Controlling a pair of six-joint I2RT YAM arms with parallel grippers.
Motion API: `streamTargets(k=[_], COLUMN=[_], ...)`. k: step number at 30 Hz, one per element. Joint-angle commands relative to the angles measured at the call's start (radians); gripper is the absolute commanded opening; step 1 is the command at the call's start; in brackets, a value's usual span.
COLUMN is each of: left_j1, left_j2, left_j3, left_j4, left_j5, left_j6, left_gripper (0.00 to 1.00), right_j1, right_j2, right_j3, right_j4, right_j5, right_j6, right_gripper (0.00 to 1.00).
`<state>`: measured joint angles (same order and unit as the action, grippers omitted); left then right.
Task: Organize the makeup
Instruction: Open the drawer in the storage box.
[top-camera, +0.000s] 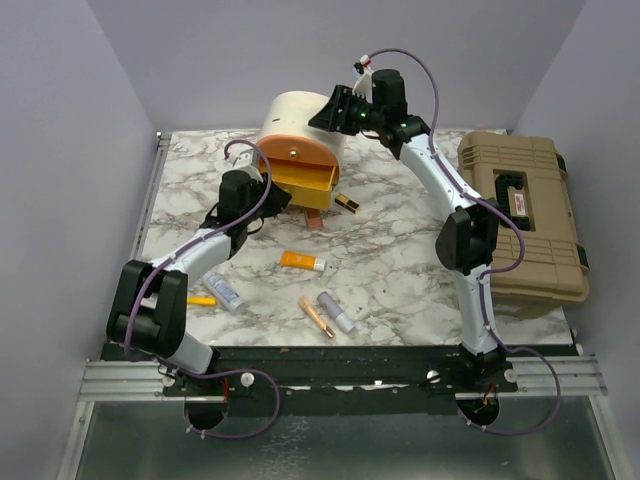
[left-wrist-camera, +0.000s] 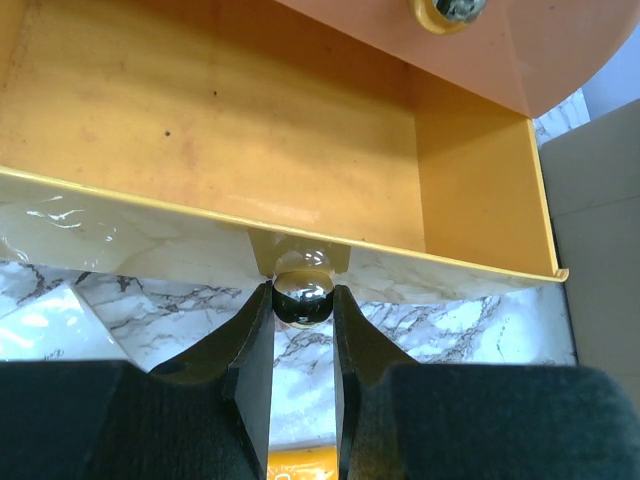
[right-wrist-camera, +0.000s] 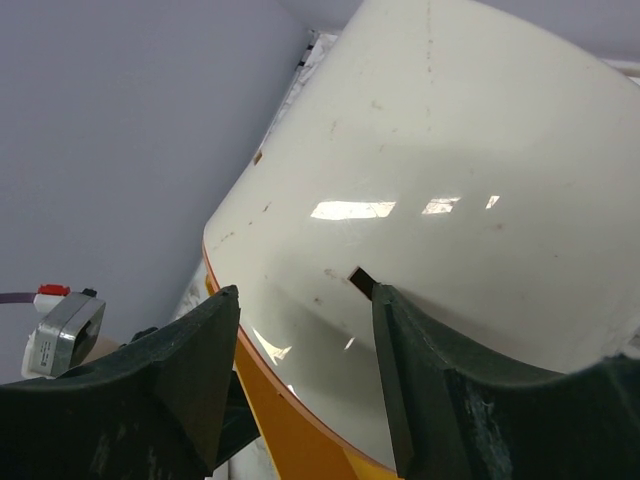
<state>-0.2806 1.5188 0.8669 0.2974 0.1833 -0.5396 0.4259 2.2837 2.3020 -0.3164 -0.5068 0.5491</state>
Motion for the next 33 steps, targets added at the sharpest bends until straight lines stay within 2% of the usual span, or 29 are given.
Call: streamTargets(k=[1,9,14,20,27,30,33], left_j1=[0.011,0.009,0.008,0.008,0.006,0.006,0.004], left_j2=[-0.090,-0.127,-0.131,-0.137,-0.153,-0.154,-0.168], left_j3=[-0.047,-0.085,-0.071,-0.067,-0.084,-0.083,-0.077], left_j4=[0.004,0.003,0.000,-0.006,-0.006,-0.008,-0.027], left_j5=[-0.007,0.006,0.004,0.001,0.004,0.022,0.042], left_j6=[-0.012,-0.017,-0.020,-0.031,-0.040,-0.047,-0.049], left_gripper=[0.03,0.05,0.06,0.15,0.16,0.17,0.21], right_j1=[0.014,0.013,-0.013,-0.038,-0.042,-0.042,-0.043], right_j2=[0.031,0.002,-0.023,-0.091,-0.249,-0.303,-0.350], right_j3=[-0.002,-0.012,-0.024,-0.010,-0.193,-0.305,-0.467], right_j4=[-0.110,-0.128,-0.084,-0.105,-0.100,-0.087,-0.049], right_j5=[-0.028,-0.037,-0.114,-0.127,-0.042,0.016,0.153], right_j6=[-0.006,-0.022,0.019,-0.024,-0.076,-0.098,-0.101], right_gripper=[0.62,0.66,0.70,0.76,0.77,0.75,0.73])
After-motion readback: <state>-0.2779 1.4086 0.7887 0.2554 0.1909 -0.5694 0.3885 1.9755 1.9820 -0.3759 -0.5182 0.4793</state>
